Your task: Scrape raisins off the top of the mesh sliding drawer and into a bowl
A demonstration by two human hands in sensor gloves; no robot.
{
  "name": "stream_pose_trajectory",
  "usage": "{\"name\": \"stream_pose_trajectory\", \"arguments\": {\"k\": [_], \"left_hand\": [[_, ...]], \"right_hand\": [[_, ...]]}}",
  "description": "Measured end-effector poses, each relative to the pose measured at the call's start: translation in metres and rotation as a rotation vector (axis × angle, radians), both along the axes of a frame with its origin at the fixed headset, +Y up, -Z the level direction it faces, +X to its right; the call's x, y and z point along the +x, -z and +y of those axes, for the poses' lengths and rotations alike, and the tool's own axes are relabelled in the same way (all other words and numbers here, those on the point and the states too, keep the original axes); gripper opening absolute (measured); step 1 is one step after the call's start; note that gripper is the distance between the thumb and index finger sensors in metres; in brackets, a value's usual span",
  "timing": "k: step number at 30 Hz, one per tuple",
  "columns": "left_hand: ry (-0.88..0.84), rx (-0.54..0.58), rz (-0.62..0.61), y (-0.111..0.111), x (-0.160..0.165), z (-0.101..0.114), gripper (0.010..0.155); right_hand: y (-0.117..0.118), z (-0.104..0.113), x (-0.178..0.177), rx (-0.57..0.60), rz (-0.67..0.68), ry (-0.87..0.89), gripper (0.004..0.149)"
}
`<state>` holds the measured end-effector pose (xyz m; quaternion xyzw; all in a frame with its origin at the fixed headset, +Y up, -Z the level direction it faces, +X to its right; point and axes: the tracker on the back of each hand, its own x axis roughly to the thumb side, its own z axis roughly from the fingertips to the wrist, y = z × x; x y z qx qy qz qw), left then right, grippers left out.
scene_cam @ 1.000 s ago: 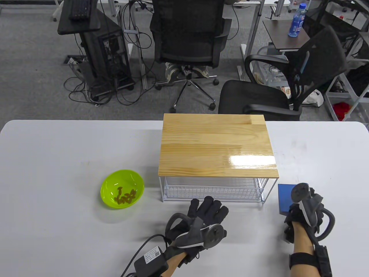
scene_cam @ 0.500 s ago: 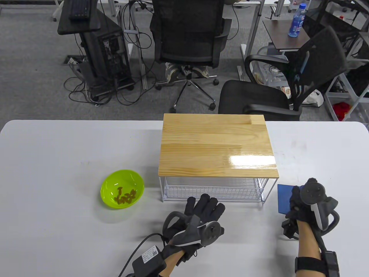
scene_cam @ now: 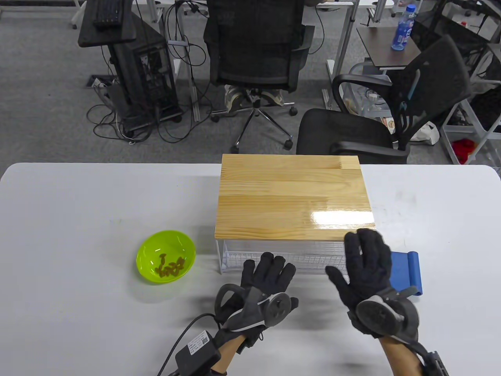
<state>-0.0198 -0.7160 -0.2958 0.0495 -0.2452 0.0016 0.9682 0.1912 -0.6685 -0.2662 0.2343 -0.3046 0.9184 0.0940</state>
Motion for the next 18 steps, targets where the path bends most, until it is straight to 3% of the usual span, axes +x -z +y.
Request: {"name": "stream_pose_trajectory", "arguments": {"k": [3, 7, 11, 18], "left_hand": [[0.038, 0.006, -0.001, 0.0, 0.001, -0.006, 0.077], [0.132, -0.005, -0.005, 0.002, 0.002, -0.014, 0.077], [0.119, -0.009, 0.002, 0.005, -0.002, -0.015, 0.077], [0.093, -0.014, 0.0, 0.005, 0.0, -0.016, 0.077]], "right_hand": [[-0.005, -0.026, -0.024, -0.026, 0.09, -0.145, 0.081], [0.001, -0.056, -0.032, -0.173, 0.114, -0.235, 0.081], [0.01, -0.064, -0.027, -0.284, 0.073, -0.22, 0.084], [0.017, -0.069, -0.023, -0.351, 0.049, -0.187, 0.083]]}}
